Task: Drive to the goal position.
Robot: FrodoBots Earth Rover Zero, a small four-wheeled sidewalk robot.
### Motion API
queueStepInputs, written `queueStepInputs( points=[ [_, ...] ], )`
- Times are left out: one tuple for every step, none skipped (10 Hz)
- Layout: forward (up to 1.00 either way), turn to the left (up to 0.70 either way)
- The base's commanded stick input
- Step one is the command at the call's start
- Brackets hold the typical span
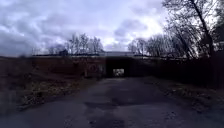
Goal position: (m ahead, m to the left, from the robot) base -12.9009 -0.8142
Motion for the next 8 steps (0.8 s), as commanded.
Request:
queueStepInputs(
  points=[
    [0.0,0.0],
    [0.0,0.0],
    [0.0,0.0],
    [0.0,0.0],
    [0.02,0.0],
    [0.45,0.0],
    [0.7,0.0],
    [0.7,0.0]
  ],
)
